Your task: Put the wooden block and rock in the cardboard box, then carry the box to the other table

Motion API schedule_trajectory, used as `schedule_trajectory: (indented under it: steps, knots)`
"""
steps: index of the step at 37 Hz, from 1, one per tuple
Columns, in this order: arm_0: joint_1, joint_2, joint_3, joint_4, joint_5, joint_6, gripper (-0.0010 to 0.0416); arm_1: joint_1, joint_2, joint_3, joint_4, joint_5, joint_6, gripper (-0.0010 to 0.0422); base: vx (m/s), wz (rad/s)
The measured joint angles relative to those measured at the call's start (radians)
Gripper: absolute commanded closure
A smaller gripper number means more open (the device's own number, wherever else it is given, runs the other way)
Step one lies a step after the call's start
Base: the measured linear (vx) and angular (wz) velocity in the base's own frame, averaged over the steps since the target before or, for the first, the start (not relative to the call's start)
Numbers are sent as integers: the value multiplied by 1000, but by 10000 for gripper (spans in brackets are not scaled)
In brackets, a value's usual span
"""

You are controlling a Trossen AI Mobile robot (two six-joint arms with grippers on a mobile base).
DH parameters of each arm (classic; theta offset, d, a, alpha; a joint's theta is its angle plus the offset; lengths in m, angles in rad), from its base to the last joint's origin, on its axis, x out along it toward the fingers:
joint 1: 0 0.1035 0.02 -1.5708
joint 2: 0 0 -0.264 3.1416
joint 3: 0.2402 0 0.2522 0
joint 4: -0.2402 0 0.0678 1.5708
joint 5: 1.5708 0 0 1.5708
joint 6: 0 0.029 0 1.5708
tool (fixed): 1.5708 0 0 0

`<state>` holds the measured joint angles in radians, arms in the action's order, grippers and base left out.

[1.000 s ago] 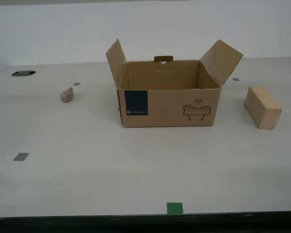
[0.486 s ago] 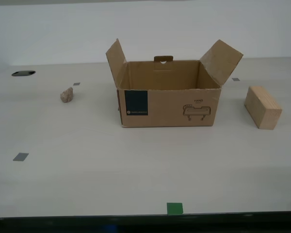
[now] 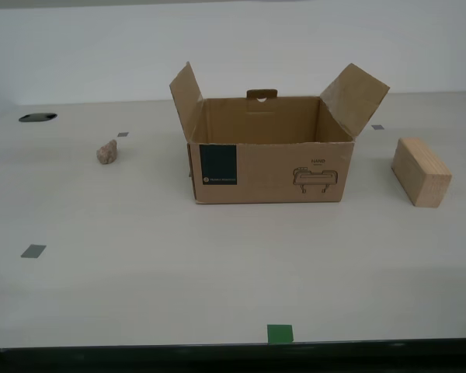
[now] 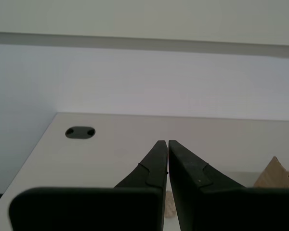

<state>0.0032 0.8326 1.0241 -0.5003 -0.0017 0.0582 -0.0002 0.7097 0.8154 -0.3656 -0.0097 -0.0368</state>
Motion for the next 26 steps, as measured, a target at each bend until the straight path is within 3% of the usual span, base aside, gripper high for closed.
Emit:
schedule_trajectory:
  steps: [4,13,26]
  knots:
    - [-1,0,67,-85,0,32,406,0,48,81,-105,5,-6,412,0,0]
    - [-1,33,199,-288,0,87,406,0,193,266,-338,61,-9,412,0,0]
    - [0,150,389,-578,0,98,406,-1,380,439,-559,74,-9,412,0,0]
